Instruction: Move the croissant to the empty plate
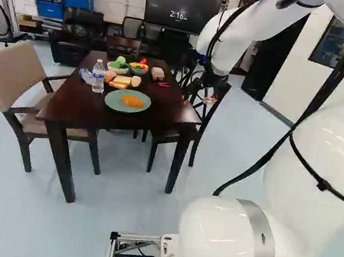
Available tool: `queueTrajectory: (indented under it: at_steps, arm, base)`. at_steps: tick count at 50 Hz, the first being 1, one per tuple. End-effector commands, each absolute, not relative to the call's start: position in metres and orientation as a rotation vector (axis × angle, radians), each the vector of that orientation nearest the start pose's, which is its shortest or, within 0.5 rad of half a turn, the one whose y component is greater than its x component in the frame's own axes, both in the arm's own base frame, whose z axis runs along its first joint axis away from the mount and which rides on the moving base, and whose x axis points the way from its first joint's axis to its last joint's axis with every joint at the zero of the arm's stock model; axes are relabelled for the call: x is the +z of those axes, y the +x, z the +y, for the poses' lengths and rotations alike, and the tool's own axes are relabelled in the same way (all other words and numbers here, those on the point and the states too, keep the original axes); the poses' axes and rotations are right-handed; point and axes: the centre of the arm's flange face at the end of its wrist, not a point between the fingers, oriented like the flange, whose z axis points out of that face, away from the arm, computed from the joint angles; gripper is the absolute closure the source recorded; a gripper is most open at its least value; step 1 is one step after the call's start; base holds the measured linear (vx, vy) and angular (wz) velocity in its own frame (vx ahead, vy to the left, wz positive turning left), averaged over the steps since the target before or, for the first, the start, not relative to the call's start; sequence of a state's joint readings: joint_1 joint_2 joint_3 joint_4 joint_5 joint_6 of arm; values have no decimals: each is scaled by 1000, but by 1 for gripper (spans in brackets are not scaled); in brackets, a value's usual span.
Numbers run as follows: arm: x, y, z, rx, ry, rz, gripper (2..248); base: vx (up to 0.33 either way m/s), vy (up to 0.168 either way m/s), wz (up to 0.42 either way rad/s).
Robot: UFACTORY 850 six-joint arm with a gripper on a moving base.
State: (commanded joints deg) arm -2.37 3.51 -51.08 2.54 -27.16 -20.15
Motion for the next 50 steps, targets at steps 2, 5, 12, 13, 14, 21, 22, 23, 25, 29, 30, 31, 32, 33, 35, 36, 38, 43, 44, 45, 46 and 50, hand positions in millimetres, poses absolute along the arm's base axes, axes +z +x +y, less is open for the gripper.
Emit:
queueTrajectory:
  at_steps: [2,5,12,13,14,21,22,23,25,29,30,31,32,33,35,36,38,43,44,45,46,50]
  arm:
    - [548,451,-17,-759,-3086,-427,3]
    - [547,450,-17,-766,-3085,-424,3]
    - [543,449,-16,-786,-3083,-415,3]
    - [542,449,-16,-790,-3083,-414,3]
    - [542,448,-16,-793,-3082,-412,3]
    - [536,446,-16,-820,-3079,-401,3]
    - [536,445,-16,-824,-3078,-399,3]
    - [535,445,-16,-829,-3078,-398,3]
    - [533,444,-16,-837,-3077,-394,3]
    - [530,443,-15,-856,-3074,-386,3]
    - [529,442,-15,-861,-3073,-384,3]
    - [528,442,-15,-867,-3072,-382,3]
    - [527,441,-15,-871,-3071,-380,3]
    - [526,441,-15,-877,-3071,-378,3]
    - [524,440,-15,-887,-3069,-373,3]
    - [523,439,-15,-893,-3068,-371,3]
    - [521,438,-15,-904,-3066,-366,3]
    - [515,435,-14,-934,-3060,-354,3]
    - [514,434,-14,-941,-3059,-351,3]
    - [513,433,-14,-947,-3057,-349,3]
    - [512,433,-14,-954,-3056,-346,3]
    - [507,430,-14,-981,-3050,-335,3]
  base:
    - [0,0,0]
    - [0,0,0]
    - [0,0,0]
    - [0,0,0]
    - [0,0,0]
    - [0,0,0]
    - [0,0,0]
    - [0,0,0]
    - [0,0,0]
    - [0,0,0]
    - [0,0,0]
    - [0,0,0]
    - [0,0,0]
    - [0,0,0]
    - [0,0,0]
    - [0,0,0]
    - [0,0,0]
    - [0,0,0]
    - [0,0,0]
    - [0,0,0]
    - [0,0,0]
    - [0,0,0]
